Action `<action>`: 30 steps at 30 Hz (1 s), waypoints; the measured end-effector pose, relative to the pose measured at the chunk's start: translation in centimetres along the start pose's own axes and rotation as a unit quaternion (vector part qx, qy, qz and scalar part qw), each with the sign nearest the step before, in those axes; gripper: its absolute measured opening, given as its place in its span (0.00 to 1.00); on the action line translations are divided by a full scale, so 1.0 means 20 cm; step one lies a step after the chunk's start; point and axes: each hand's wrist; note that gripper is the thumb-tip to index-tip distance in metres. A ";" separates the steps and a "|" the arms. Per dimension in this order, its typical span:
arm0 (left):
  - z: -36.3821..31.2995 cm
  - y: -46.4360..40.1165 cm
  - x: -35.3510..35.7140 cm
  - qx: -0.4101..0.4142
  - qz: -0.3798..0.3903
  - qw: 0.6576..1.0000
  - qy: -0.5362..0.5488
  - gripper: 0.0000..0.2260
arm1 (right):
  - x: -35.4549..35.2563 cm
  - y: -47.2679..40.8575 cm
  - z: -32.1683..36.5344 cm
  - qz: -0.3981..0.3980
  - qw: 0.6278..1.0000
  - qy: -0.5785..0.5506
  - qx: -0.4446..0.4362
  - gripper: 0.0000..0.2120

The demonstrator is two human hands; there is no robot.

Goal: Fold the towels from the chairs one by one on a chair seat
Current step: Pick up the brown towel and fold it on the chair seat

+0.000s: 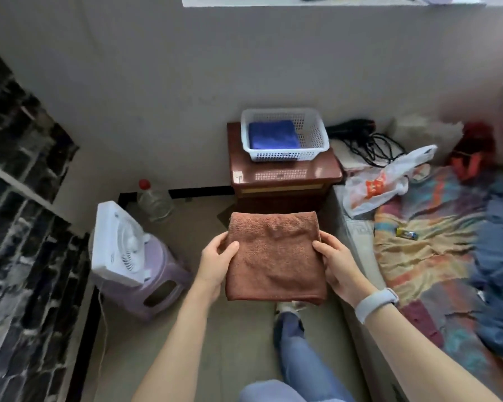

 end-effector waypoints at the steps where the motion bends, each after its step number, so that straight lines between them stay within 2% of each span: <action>1: -0.03 -0.11 0.02 0.001 -0.002 1.000 -0.002 0.17 | 0.00 -0.10 0.05 -0.002 1.000 0.002 0.004 0.11; 7: -0.32 -0.88 0.21 0.003 -0.002 1.000 -0.023 0.16 | -0.03 -0.82 0.44 -0.011 1.000 0.009 0.013 0.11; 15: -0.72 -1.85 0.51 -0.026 -0.022 0.997 -0.067 0.17 | -0.07 -1.78 0.97 -0.046 0.995 0.083 -0.009 0.14; 19: -0.77 -2.18 0.57 -0.049 -0.046 0.992 -0.105 0.20 | -0.06 -2.14 1.06 -0.033 0.993 0.114 -0.011 0.13; 23: -0.71 -2.40 0.57 -0.055 -0.053 0.980 -0.181 0.19 | -0.05 -2.40 1.02 -0.018 0.987 0.155 0.025 0.16; 27: -0.61 -2.48 0.59 -0.072 -0.063 0.950 -0.296 0.22 | -0.08 -2.54 0.94 -0.024 0.976 0.210 0.061 0.20; 30: -0.58 -2.45 0.64 0.048 -0.103 0.885 -0.452 0.23 | -0.08 -2.54 0.90 -0.072 0.930 0.361 0.013 0.23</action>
Point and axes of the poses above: each hand's wrist, its own y-axis away from the middle knuckle, its own x-axis out of the palm, z = x × y, and after that the axes turned 6 degrees about z, right-handed
